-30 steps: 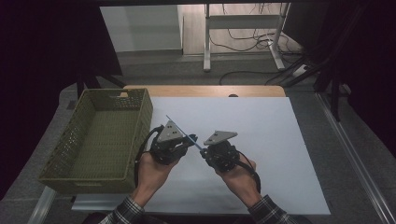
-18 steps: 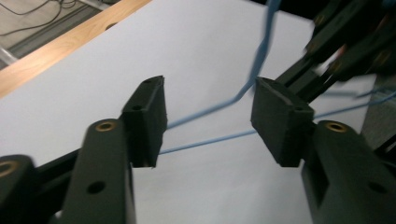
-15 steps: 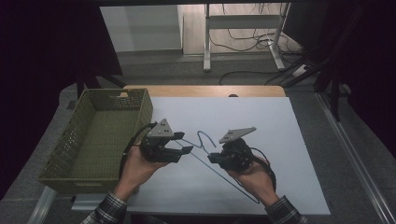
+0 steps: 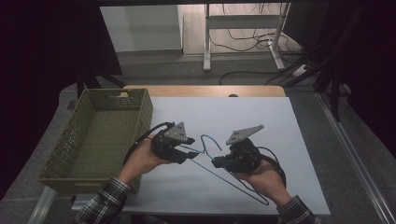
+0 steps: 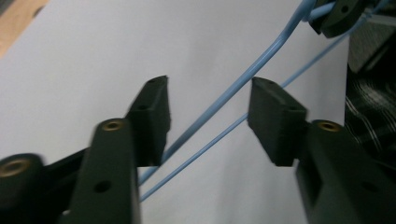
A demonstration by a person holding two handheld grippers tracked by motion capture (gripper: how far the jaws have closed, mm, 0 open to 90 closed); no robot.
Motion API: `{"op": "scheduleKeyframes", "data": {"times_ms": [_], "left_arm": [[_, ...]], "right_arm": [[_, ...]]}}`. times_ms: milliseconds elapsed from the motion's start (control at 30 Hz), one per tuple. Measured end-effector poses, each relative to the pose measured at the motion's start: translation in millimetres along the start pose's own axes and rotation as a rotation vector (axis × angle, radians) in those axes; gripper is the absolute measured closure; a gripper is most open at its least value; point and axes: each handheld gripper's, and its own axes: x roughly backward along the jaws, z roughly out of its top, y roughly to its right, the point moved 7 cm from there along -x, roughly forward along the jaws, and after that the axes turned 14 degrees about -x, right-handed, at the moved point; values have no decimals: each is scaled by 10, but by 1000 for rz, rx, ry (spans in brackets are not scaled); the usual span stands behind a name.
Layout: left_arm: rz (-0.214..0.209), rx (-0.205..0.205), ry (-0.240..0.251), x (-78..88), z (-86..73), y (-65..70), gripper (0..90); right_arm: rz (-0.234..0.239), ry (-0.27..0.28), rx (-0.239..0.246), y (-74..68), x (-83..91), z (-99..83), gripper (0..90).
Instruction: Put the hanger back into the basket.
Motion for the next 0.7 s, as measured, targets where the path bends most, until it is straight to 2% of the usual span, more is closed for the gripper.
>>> {"op": "scheduleKeyframes", "data": {"times_ms": [100,167,200,233,267,300,333,367,400,433,467,500,533,567,600,633,667,700], "left_arm": [[-44,-48,-16,-37,4,19,577],[-62,-82,-35,-54,5,30,649],[-78,-92,-36,-70,9,40,723],[-91,-117,-55,-79,8,47,723],[-109,-149,-75,-104,22,71,790],[-109,-149,-75,-104,22,71,830],[-116,-150,-73,-120,39,103,865],[-132,-132,-76,-132,60,114,865],[-144,-98,-81,-142,76,105,865],[-134,-97,-82,-146,86,103,867],[-162,-70,-82,-151,94,109,868],[-145,-23,-99,-161,102,84,868],[-145,-23,-99,-161,102,84,869],[-140,1,-99,-160,107,77,869],[-117,48,-105,-154,113,48,869],[-117,48,-105,-154,113,48,869],[-107,68,-98,-144,118,31,869],[-108,88,-93,-133,121,19,869]], "right_arm": [[10,-6,12,-13,-4,1,867],[18,-12,27,-27,-6,2,867],[13,-24,42,-25,-8,0,866],[13,-24,42,-25,-8,0,866],[-26,-26,68,13,-6,0,861],[-26,-26,68,13,-6,0,861],[-92,-19,94,93,4,12,848],[-92,-19,94,93,4,12,848],[-131,-2,106,148,17,26,800],[-140,14,97,190,34,37,732],[-134,24,82,220,54,42,678],[-189,57,81,281,99,45,556],[-189,57,81,281,99,45,556],[-205,85,70,318,160,46,512],[-212,104,60,336,198,52,429],[-212,104,60,336,198,52,429],[-214,139,43,359,274,63,375],[-214,139,43,359,274,63,375]]}}
